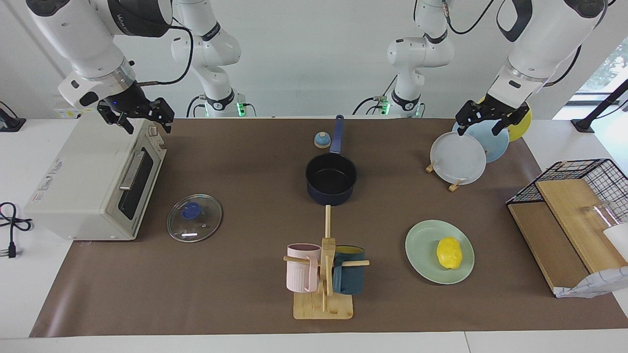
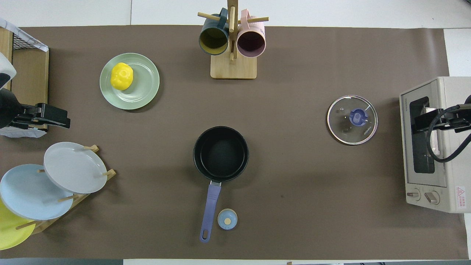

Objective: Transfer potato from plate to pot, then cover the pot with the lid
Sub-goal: 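Reach the left gripper to the yellow potato on the green plate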

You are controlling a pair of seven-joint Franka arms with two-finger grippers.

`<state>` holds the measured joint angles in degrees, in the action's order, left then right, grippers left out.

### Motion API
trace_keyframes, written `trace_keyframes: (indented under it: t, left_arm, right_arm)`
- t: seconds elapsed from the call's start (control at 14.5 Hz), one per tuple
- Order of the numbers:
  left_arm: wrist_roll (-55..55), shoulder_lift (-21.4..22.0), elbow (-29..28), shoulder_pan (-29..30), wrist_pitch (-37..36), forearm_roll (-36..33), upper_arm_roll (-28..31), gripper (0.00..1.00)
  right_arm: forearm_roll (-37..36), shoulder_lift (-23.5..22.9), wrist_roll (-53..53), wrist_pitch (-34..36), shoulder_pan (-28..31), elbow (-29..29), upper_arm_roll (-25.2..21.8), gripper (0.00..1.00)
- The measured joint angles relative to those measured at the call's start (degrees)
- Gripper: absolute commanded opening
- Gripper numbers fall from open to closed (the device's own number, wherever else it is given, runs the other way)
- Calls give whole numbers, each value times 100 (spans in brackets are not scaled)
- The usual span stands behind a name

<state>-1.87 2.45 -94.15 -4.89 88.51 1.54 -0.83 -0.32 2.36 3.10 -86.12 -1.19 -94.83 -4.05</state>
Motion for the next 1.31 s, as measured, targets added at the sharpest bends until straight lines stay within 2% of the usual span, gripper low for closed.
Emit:
trace_keyframes:
  t: [0.48,0.83,1.03,1.31]
  left_arm:
    - [0,0,0,-11,16,8,-12,100]
    - [0,-103,-8,-36,399,40,-28,100]
    - [0,-616,27,-172,866,40,-33,100]
    - [192,-1783,458,-229,1648,35,-24,100]
  right_arm:
    - [0,0,0,0,1,0,-1,100]
    - [0,0,0,12,-1,-1,0,100]
    - [1,0,56,52,-30,-3,12,100]
    - [2,-11,129,-411,-72,-164,48,100]
